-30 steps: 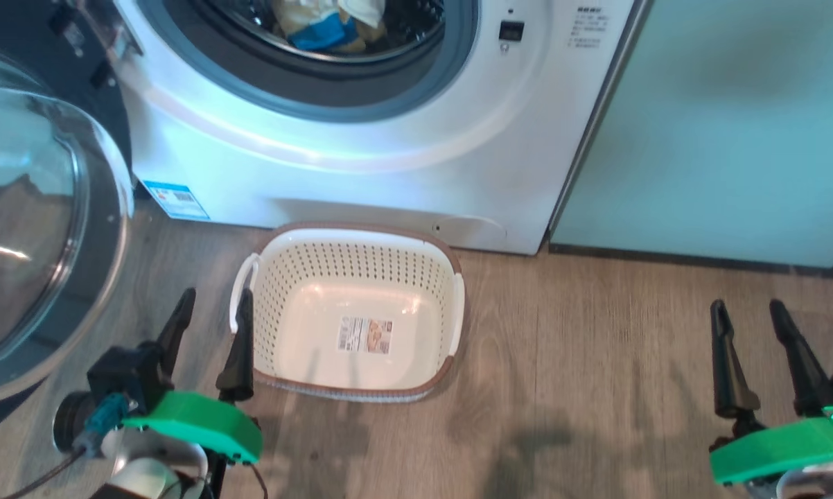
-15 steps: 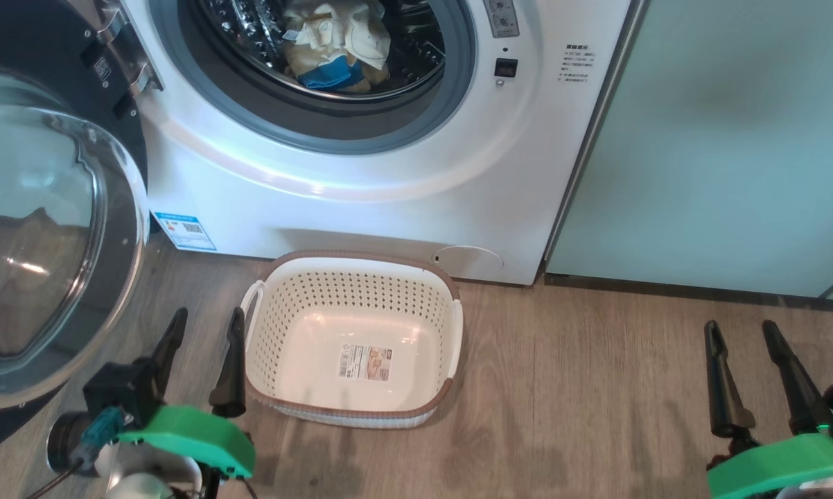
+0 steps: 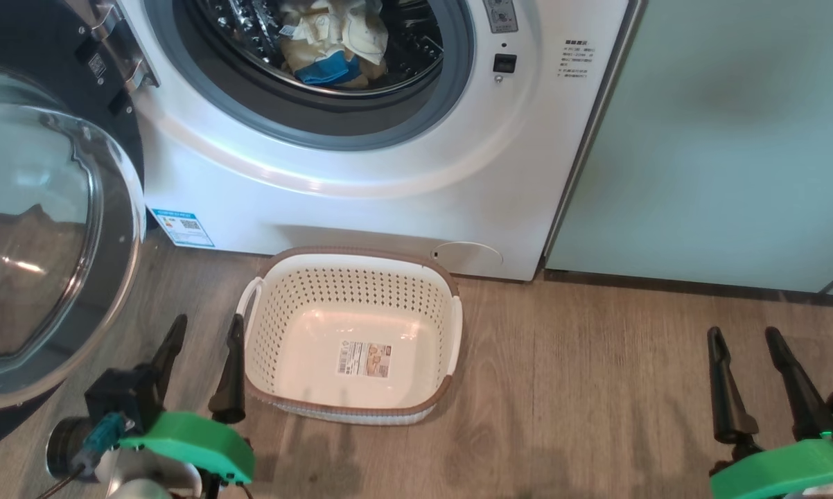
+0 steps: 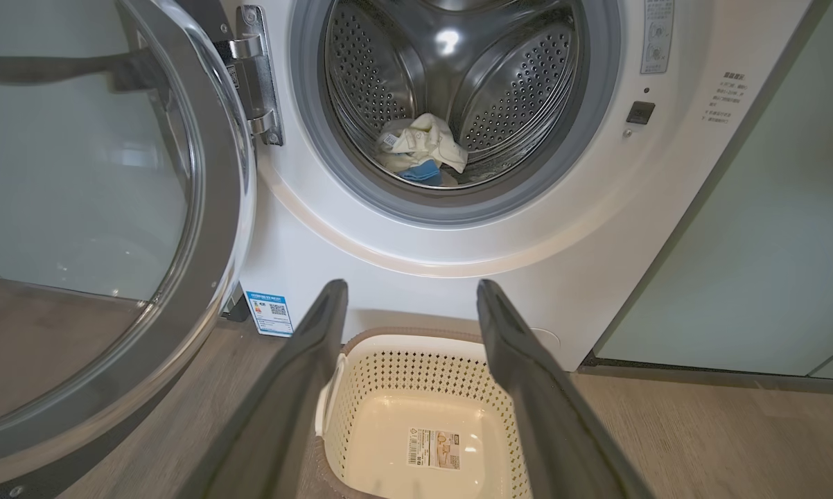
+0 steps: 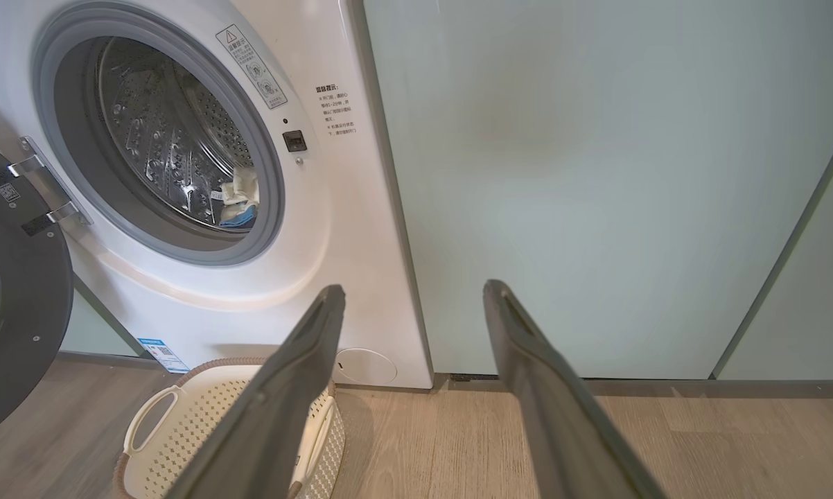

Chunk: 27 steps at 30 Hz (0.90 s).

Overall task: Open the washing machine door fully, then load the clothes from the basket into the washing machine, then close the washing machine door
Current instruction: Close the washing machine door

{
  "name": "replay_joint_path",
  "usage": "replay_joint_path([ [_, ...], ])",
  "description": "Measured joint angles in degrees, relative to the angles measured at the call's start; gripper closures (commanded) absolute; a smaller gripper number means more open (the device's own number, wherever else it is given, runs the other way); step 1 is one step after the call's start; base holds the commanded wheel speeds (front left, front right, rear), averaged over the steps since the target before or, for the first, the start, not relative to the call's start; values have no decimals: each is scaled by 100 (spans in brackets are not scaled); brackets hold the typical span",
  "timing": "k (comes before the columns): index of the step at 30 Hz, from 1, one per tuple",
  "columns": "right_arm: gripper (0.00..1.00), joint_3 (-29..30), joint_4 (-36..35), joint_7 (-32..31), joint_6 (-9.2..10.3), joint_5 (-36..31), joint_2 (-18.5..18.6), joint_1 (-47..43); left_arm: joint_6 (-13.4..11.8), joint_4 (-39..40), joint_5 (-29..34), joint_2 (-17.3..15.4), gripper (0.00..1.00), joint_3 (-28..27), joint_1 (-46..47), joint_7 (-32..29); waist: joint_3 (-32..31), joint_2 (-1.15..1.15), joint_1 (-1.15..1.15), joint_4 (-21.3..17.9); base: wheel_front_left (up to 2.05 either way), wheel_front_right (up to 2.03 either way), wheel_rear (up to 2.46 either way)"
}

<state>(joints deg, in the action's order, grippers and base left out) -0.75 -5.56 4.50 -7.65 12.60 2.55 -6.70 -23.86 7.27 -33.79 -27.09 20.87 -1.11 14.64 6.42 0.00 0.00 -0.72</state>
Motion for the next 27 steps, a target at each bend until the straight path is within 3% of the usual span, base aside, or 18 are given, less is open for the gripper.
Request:
replay_joint_path([
  [14,0,43,-25,0,0,0,-7,2,1,-36,56,4,0,10,5,0,15,0,0,16,-17,22,-5],
  [27,0,62,-23,0,0,0,-21,5,-1,-76,118,58,0,5,16,0,-46,0,0,-10,-163,172,-9],
])
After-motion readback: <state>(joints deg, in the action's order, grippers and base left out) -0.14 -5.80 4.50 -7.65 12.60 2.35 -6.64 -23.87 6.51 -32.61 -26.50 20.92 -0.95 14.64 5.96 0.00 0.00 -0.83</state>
